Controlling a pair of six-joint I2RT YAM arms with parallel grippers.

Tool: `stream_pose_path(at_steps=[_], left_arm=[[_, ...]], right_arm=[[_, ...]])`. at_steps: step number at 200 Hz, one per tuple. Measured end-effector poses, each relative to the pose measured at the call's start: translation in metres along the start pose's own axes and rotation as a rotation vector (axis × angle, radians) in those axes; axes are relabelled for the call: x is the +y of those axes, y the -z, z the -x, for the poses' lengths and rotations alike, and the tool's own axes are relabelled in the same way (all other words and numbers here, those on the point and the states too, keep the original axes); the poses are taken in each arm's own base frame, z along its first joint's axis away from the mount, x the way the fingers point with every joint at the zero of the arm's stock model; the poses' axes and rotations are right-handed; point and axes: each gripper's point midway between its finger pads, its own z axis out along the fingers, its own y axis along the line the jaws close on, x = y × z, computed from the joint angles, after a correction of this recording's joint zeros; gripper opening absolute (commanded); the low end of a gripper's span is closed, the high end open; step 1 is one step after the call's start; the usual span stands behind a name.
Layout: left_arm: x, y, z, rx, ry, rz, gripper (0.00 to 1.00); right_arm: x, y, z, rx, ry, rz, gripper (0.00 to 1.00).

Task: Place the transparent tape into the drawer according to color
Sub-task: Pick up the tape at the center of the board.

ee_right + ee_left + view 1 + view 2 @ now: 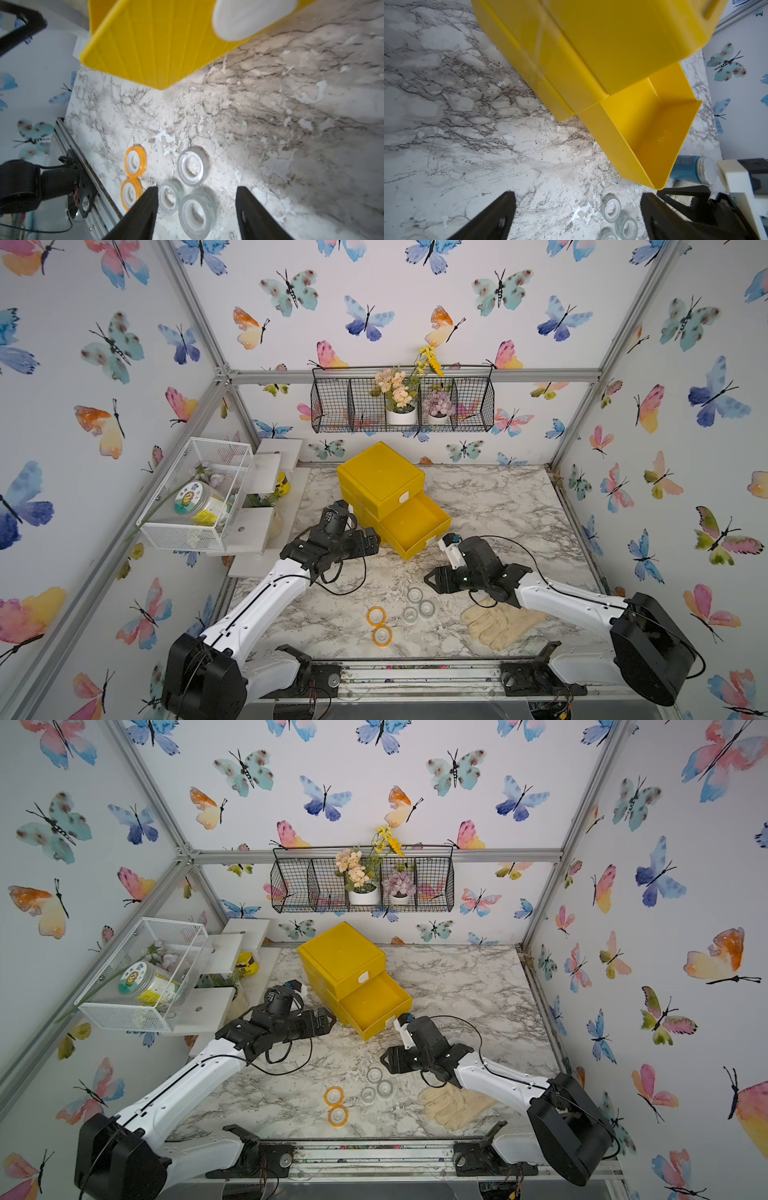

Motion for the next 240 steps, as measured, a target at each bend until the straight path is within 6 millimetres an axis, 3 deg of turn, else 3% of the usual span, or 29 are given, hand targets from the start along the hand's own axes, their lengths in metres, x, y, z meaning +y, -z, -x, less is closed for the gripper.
stream_pose_path(at_steps=[36,108,194,240], left_arm=[[0.003,-0.002,-0.005,0.009,0.002,0.006,0.99],[0.005,-0.004,-0.007,0.018,0.002,0.012,0.99],[0.007,-0.006,-0.009,0.026,0.003,0.018,0.99],[0.008,-0.008,-0.01,0.032,0.004,0.021,0.99]], right_arm=[[0.014,-0.008,-0.026,0.11,0.142,-0.074,0.66],[0.006,-0.036,-0.062,0.26,0.287,-0.224,0.67],[-0.005,-0.043,-0.071,0.309,0.327,-0.299,0.65],[-0.014,-0.041,-0.074,0.327,0.331,-0.349,0.49]])
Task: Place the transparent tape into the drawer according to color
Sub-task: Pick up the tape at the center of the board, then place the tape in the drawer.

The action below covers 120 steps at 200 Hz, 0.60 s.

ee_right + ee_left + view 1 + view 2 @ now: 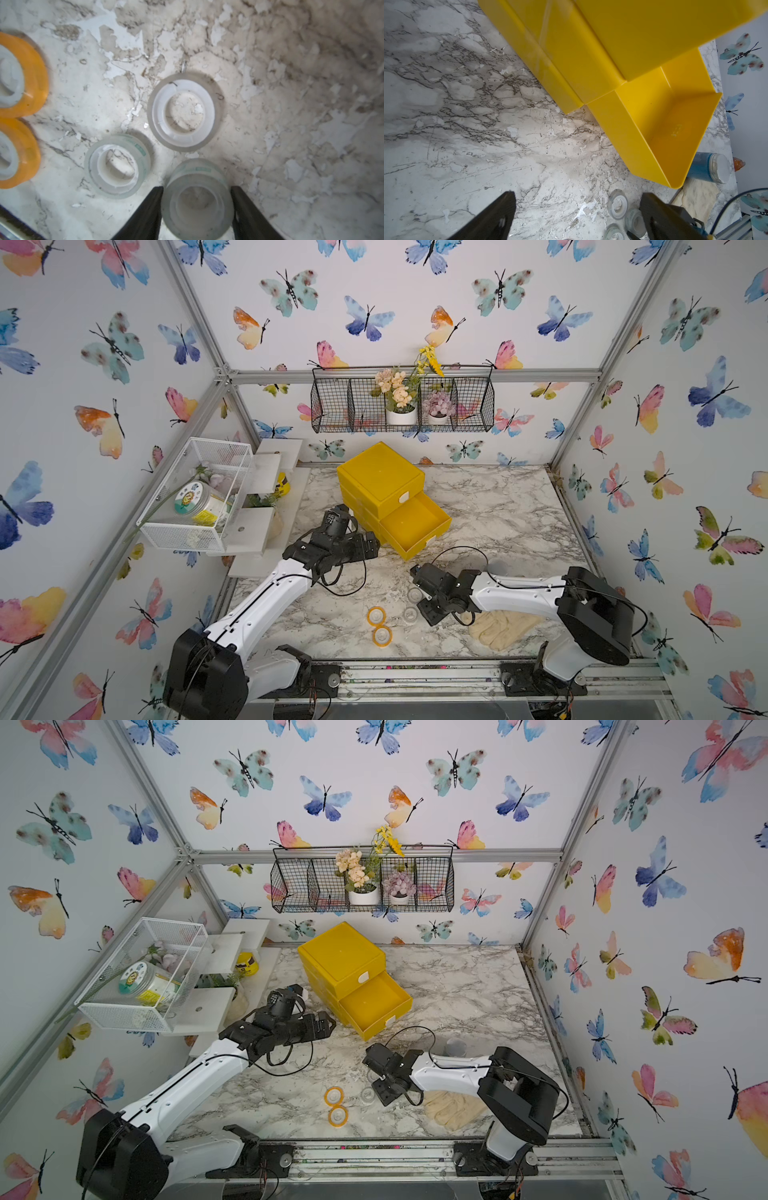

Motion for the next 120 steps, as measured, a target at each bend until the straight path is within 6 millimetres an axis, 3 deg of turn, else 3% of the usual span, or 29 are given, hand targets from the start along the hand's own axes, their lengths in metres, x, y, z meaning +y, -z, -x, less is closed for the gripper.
stream_pose_path(at_steps=[62,91,120], left_arm=[[0.0,0.0,0.0,0.0,0.0,0.0,0.99],[0.0,0.0,0.0,0.0,0.0,0.0,0.99],[0.0,0.0,0.0,0.0,0.0,0.0,0.99]], right_arm=[[-0.002,0.009,0.003,-0.031,-0.025,-0.003,0.38],[0.002,0.039,0.02,-0.13,-0.039,0.034,0.37],[0.002,0.083,0.043,-0.266,-0.059,0.075,0.37]])
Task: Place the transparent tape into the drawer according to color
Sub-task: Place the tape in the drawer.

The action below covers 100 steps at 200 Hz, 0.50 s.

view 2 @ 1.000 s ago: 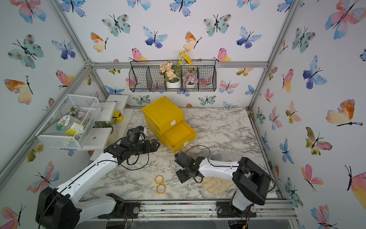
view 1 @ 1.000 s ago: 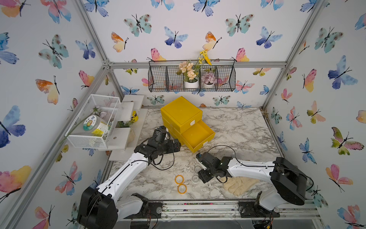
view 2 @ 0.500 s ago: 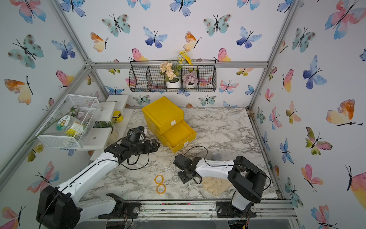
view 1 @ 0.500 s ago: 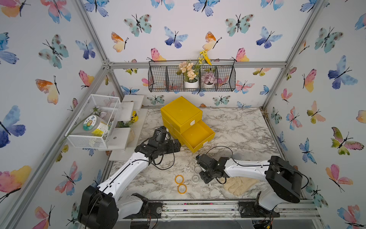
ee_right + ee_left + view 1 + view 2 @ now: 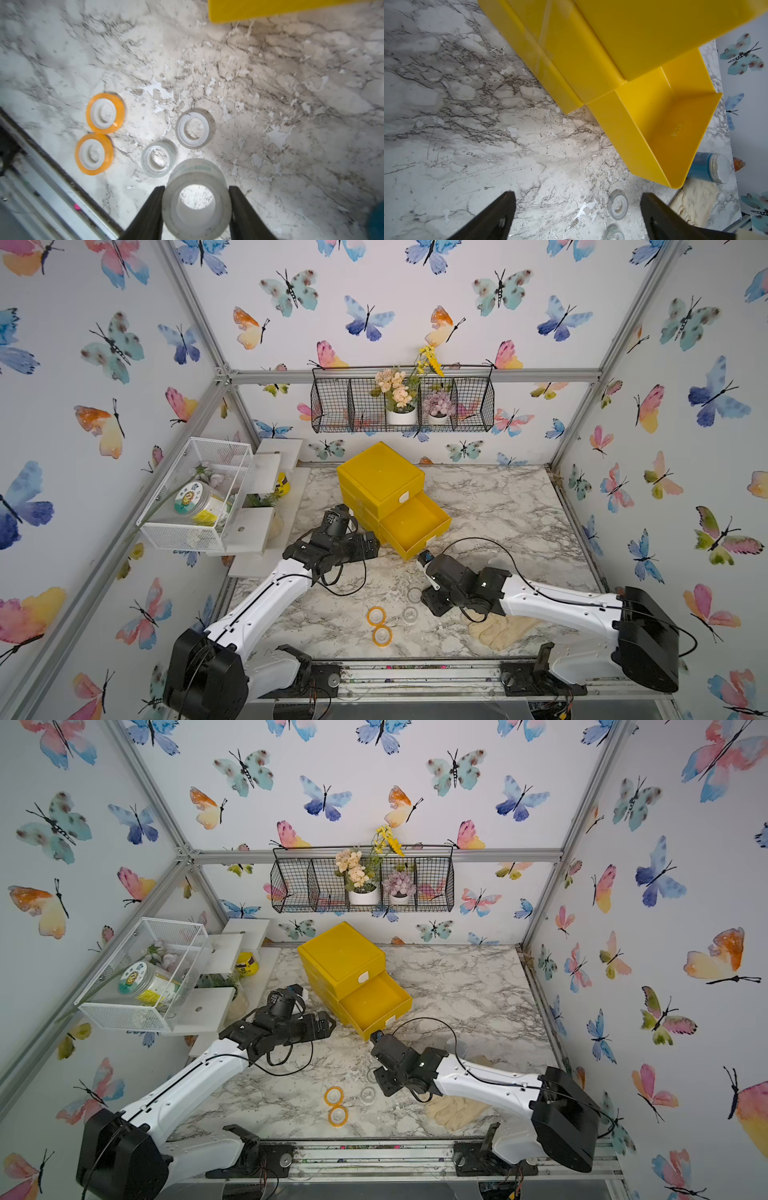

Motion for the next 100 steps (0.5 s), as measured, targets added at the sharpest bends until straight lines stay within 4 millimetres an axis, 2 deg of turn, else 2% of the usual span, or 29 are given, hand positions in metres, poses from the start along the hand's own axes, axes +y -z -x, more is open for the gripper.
stream_pose_path(at_steps=[24,50,76,100], left_arm=[[0.0,0.0,0.0,0.0,0.0,-0.001,0.99],[0.0,-0.001,-0.001,0.0,0.0,-0.001,0.99],[0.001,-0.002,-0.002,0.002,0.0,-0.001,0.99],[0.001,-0.002,-0.002,0.003,0.0,-0.001,0.99]], right_arm=[[-0.007,0.029,0.045,-0.128,-0.034,0.011,0.37],[-0.044,0.049,0.096,-0.241,-0.098,-0.04,0.36],[-0.083,0.042,0.132,-0.276,-0.144,-0.109,0.36],[-0.102,0.019,0.15,-0.255,-0.147,-0.147,0.36]])
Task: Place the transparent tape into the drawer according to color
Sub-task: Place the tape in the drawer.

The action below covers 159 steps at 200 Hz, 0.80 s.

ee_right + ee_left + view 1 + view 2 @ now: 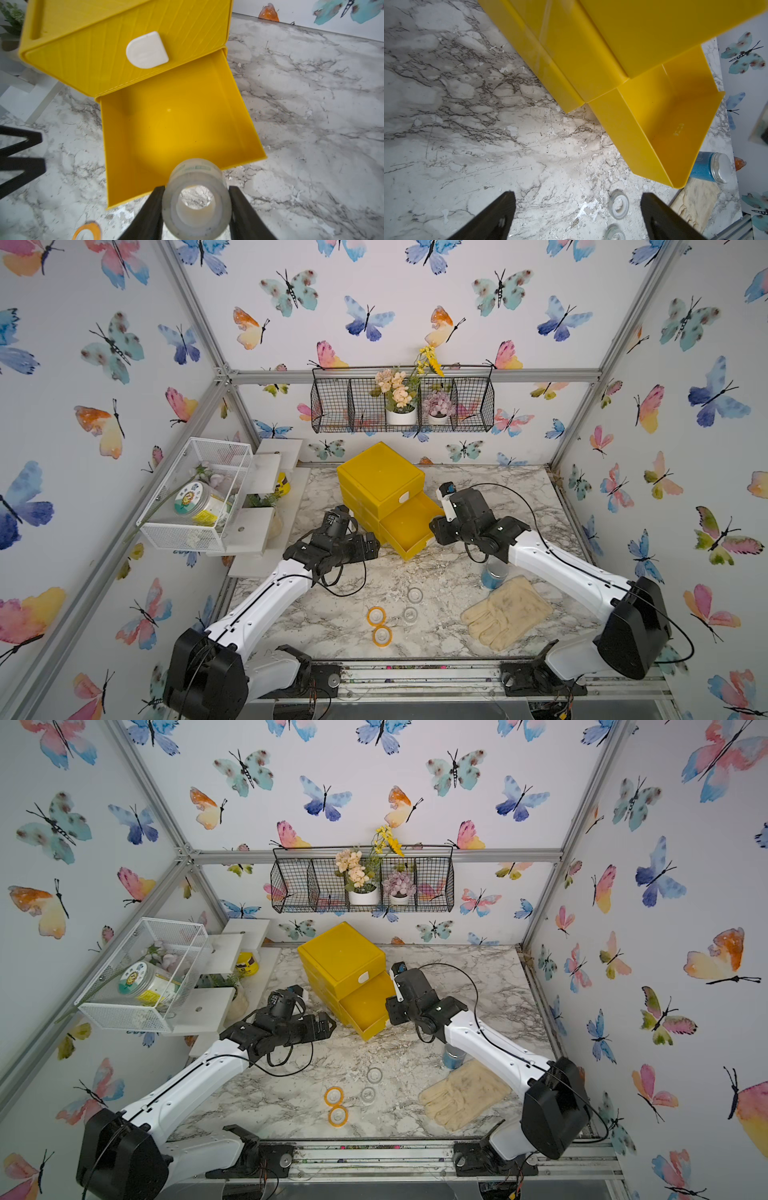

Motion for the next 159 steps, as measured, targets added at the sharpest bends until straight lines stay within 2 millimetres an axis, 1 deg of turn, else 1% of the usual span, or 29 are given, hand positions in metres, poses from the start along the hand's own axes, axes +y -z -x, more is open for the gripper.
stream_pose_path(at_steps=[18,38,61,81,112,132,159], left_arm=[[-0.001,0.0,-0.001,0.004,-0.005,-0.006,0.99],[-0.005,-0.001,-0.005,0.016,-0.017,-0.016,0.99],[-0.01,-0.003,-0.013,0.033,-0.038,-0.025,0.99],[-0.016,-0.005,-0.02,0.049,-0.058,-0.035,0.99],[-0.024,-0.008,-0.03,0.076,-0.09,-0.048,0.99],[-0.028,-0.011,-0.038,0.096,-0.108,-0.052,0.99],[-0.03,-0.016,-0.051,0.123,-0.135,-0.043,0.99]], right_arm=[[-0.002,-0.02,0.006,0.018,0.018,-0.012,0.36],[-0.003,-0.038,0.009,0.038,0.039,-0.031,0.36],[-0.006,-0.055,0.009,0.059,0.06,-0.06,0.37],[-0.009,-0.066,0.007,0.077,0.075,-0.083,0.42],[-0.012,-0.071,0.003,0.091,0.086,-0.096,0.51],[-0.011,-0.069,0.009,0.08,0.088,-0.097,0.57],[-0.01,-0.067,0.015,0.065,0.09,-0.094,0.61]])
